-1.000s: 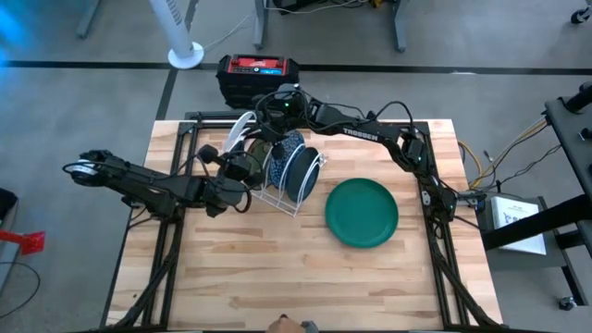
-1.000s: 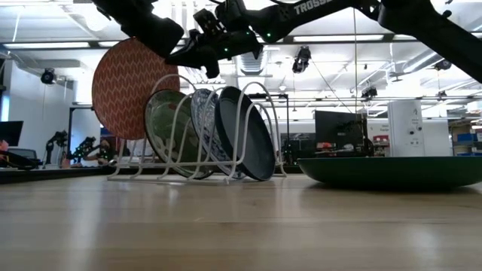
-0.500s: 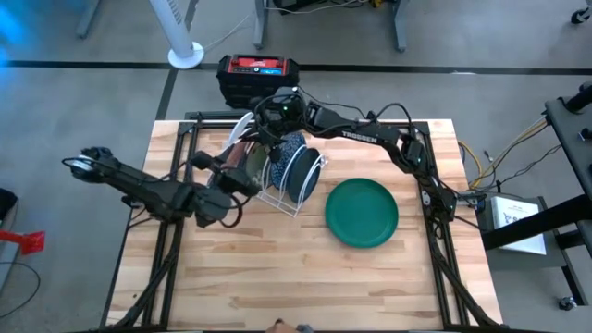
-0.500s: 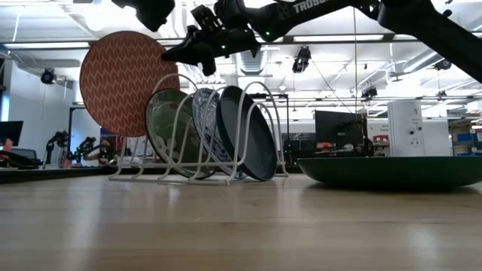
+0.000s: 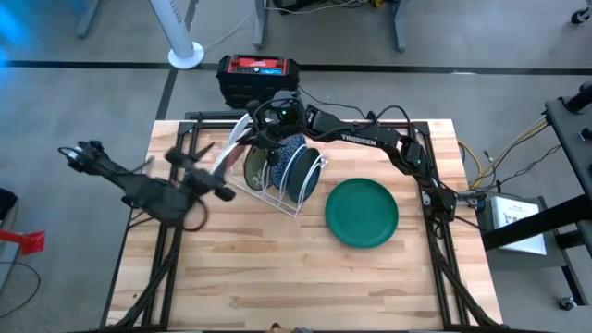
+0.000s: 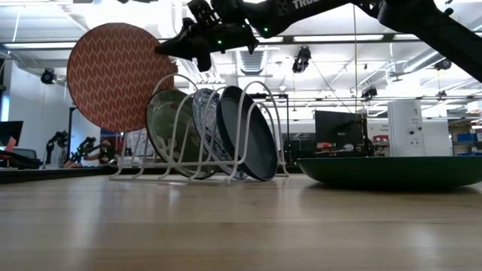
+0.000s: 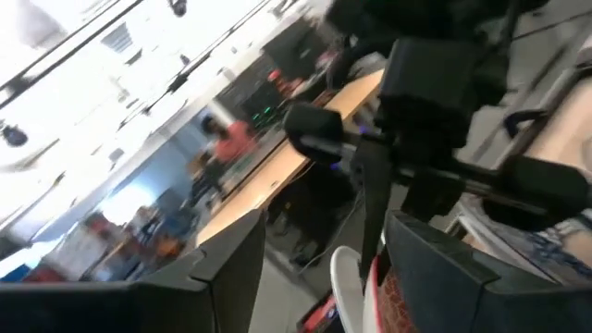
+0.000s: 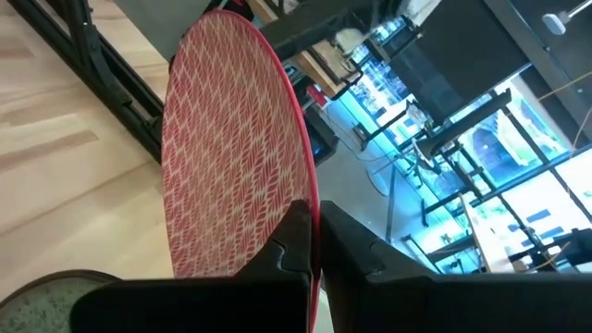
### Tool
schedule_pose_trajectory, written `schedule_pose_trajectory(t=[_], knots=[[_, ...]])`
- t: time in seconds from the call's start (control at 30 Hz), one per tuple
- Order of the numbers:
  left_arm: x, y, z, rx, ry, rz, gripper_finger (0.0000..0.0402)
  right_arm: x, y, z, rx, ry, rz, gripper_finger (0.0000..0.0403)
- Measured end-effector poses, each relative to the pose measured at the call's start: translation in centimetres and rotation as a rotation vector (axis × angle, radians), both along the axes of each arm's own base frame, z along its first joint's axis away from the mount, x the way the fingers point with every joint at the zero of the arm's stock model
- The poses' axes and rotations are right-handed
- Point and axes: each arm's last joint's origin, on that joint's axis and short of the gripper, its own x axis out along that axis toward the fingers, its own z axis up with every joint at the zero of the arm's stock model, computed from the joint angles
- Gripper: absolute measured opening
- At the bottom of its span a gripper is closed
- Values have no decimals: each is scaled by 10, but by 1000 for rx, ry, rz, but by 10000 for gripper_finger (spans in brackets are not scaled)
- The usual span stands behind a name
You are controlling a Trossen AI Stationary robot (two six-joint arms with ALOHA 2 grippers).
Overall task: Sort dishes
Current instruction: Remove the orange patterned plate from the dish rack
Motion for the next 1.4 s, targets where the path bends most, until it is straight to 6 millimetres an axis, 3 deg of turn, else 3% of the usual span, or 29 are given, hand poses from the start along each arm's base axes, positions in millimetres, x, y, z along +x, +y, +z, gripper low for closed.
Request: schedule_pose_trajectory(t=[0.17,0.33,0.5,0.63,0.73,1.1,1.4], knots=[[-36,2,22,-66,-123,-86,213,1,3,1,-10,-11,3,0],[-62,16,27,-179,-241,-242,213,0,7,13,13,-36,0,0],[-71,19,17,-335,-259,-436,213,-1,17,29,49,-44,10,0],[-71,18,-3,-397,-173,-415,213,2,31,28,68,-20,29,0],[-70,17,-5,-387,-111,-404,213,5,43,27,62,-9,34,0],[-81,22,43,-379,-91,-453,213,13,89,20,31,55,11,0],[-95,29,77,-403,-178,-491,213,15,119,16,94,114,19,0]])
